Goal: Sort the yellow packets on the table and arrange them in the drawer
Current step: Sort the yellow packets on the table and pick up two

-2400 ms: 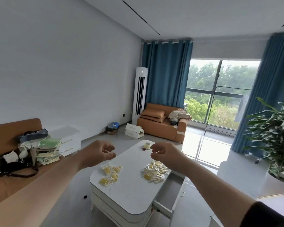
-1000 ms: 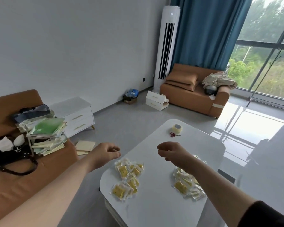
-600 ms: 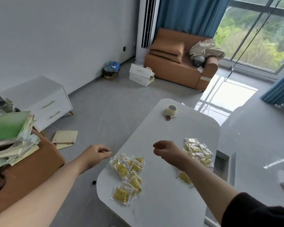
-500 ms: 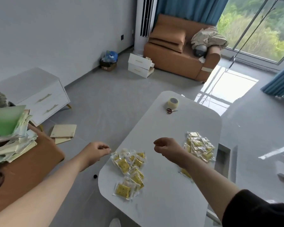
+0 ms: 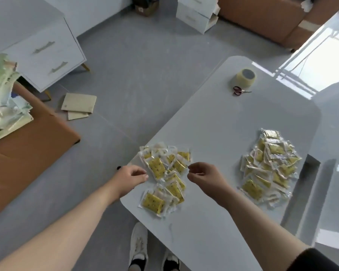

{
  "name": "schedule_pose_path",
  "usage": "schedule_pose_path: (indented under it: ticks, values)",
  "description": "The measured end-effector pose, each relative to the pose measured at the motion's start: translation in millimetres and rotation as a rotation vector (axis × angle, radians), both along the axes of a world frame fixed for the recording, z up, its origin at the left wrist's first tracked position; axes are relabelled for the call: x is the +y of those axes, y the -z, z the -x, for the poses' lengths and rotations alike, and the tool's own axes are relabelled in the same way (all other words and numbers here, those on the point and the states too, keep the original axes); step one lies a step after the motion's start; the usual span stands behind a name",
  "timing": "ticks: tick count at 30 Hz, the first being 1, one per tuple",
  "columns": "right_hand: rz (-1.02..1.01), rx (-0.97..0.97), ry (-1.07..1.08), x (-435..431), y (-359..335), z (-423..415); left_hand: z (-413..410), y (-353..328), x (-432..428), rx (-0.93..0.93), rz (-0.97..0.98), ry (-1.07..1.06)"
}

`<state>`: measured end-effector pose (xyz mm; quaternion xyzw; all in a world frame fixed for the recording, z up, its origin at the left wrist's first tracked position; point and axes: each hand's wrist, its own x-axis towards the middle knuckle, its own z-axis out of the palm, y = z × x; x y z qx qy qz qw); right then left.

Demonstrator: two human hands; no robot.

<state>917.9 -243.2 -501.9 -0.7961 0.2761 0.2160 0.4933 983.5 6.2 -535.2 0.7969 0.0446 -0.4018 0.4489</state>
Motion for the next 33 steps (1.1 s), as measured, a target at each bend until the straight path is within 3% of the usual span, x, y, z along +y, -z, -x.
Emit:
schedule_pose_path:
  ticks: [8, 12, 17, 22, 27, 33]
  values:
    - [-0.003, 0.041, -0.085, -5, 138, -4, 19, 128, -14, -0.014, -0.174, 0.395]
    - [-0.002, 0.051, -0.097, -5, 179, -3, 31, 173, -17, -0.292, -0.271, 0.783]
    - [0.000, 0.022, -0.095, -1, 206, -10, 44, 213, -9, -0.592, -0.325, 1.049]
    - [-0.006, -0.011, -0.113, 6, 221, -22, 46, 241, -7, -0.780, -0.322, 0.986]
    - [0.006, -0.040, -0.113, 9, 228, -34, 47, 245, -11, -0.847, -0.332, 0.894]
    - [0.125, -0.050, -0.177, 28, 239, -49, 53, 234, -7, -0.628, -0.337, 0.690]
